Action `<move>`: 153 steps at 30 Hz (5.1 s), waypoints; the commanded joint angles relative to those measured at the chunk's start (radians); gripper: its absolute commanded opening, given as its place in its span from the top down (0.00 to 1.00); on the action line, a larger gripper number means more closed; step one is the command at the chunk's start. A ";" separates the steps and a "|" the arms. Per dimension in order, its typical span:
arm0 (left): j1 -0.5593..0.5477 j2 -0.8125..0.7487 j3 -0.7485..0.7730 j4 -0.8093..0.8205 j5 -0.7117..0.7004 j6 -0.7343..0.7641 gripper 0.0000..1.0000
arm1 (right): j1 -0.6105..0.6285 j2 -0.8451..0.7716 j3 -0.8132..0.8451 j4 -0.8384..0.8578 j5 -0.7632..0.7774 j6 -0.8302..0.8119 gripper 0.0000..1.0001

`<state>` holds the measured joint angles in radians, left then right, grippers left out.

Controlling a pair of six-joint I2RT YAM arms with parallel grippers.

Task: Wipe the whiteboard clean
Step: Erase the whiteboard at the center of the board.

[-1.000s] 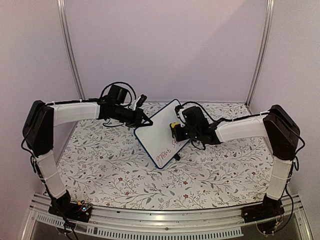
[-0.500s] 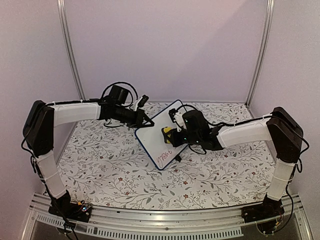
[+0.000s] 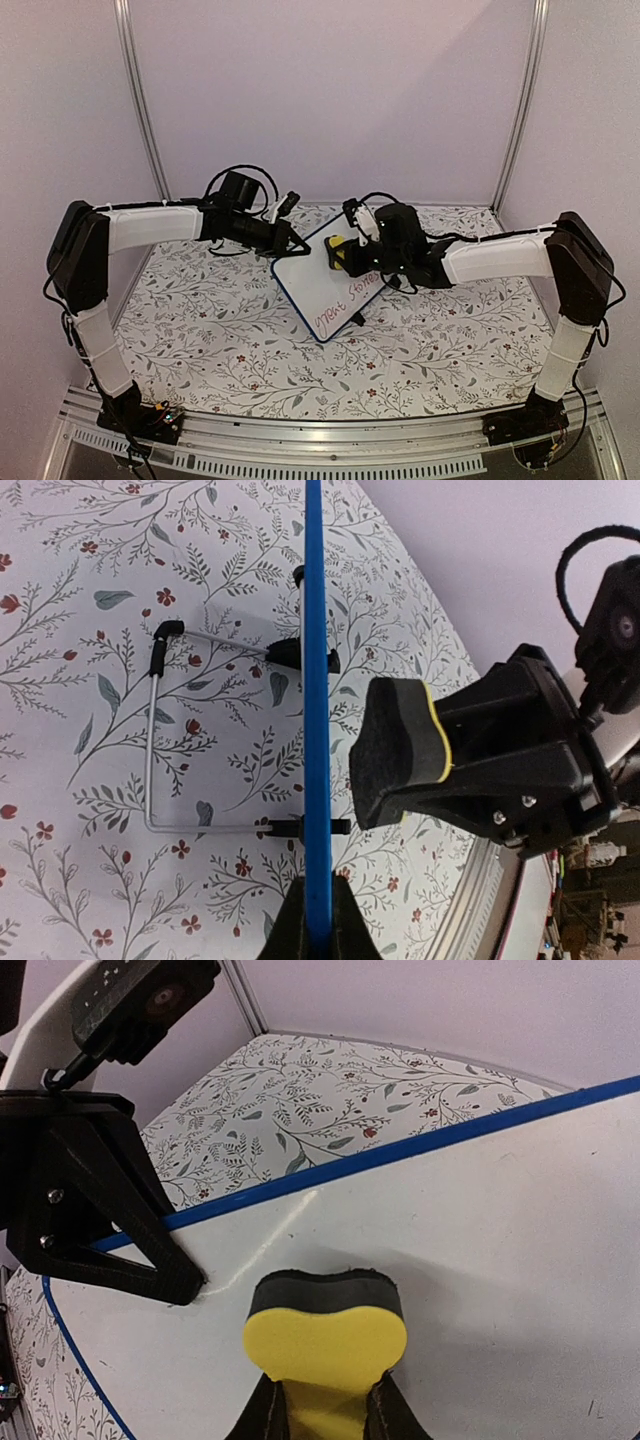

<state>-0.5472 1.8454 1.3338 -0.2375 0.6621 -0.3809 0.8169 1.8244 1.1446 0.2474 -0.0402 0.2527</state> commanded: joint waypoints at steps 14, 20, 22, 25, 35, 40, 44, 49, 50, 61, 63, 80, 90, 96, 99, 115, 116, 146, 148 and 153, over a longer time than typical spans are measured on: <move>-0.013 -0.011 -0.003 -0.015 0.017 0.032 1.00 | 0.033 -0.015 0.120 -0.237 -0.112 -0.085 0.84; -0.012 -0.006 -0.001 -0.017 0.010 0.033 1.00 | 0.070 -0.032 0.110 -0.326 -0.119 -0.160 0.84; -0.011 -0.002 -0.002 -0.015 0.018 0.030 1.00 | 0.085 -0.029 0.120 -0.362 -0.109 -0.186 0.84; -0.012 -0.002 -0.003 -0.015 0.007 0.031 1.00 | 0.112 -0.014 0.143 -0.413 -0.082 -0.213 0.84; -0.006 0.005 0.001 -0.023 -0.013 0.040 1.00 | 0.177 0.041 0.188 -0.510 -0.034 -0.233 0.84; 0.000 -0.007 -0.002 -0.022 -0.024 0.037 1.00 | 0.196 0.025 0.180 -0.536 -0.039 -0.244 0.83; 0.012 -0.021 -0.008 -0.023 -0.051 0.038 1.00 | 0.216 0.047 0.194 -0.579 -0.028 -0.288 0.83; 0.019 -0.025 -0.013 -0.017 -0.064 0.035 1.00 | 0.236 0.080 0.250 -0.640 0.019 -0.292 0.83; 0.019 -0.025 -0.013 -0.017 -0.063 0.034 1.00 | 0.237 0.087 0.258 -0.646 0.024 -0.290 0.83; 0.019 -0.024 -0.013 -0.016 -0.058 0.031 1.00 | 0.239 0.173 0.278 -0.709 0.071 -0.267 0.82; 0.019 -0.022 -0.013 -0.016 -0.057 0.031 1.00 | 0.239 0.182 0.274 -0.720 0.075 -0.264 0.82; 0.019 -0.024 -0.015 -0.016 -0.059 0.029 1.00 | 0.276 0.170 0.195 -0.756 0.204 -0.257 0.82; 0.017 -0.017 -0.015 -0.015 -0.057 0.028 1.00 | 0.277 0.165 0.365 -0.752 0.333 -0.236 0.81; 0.019 -0.015 -0.015 -0.018 -0.064 0.031 1.00 | 0.277 0.195 0.399 -0.761 0.344 -0.242 0.81; 0.019 -0.014 -0.013 -0.018 -0.055 0.028 1.00 | 0.293 0.188 0.336 -0.767 0.309 -0.242 0.81; 0.018 -0.016 -0.014 -0.013 -0.051 0.024 1.00 | 0.320 0.176 0.273 -0.783 0.315 -0.197 0.81; 0.017 -0.016 -0.015 -0.013 -0.051 0.025 1.00 | 0.320 0.183 0.290 -0.781 0.326 -0.199 0.81; 0.015 -0.025 -0.015 -0.014 -0.043 0.024 1.00 | 0.341 0.231 0.259 -0.859 0.318 -0.192 0.80; 0.015 -0.025 -0.014 -0.014 -0.042 0.024 1.00 | 0.341 0.232 0.257 -0.858 0.324 -0.186 0.80; 0.014 -0.026 -0.015 -0.014 -0.042 0.023 1.00 | 0.341 0.242 0.302 -0.860 0.373 -0.184 0.80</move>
<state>-0.5270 1.8423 1.3338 -0.2367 0.6426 -0.3668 1.1584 2.0342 1.4139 -0.6075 0.2871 0.0525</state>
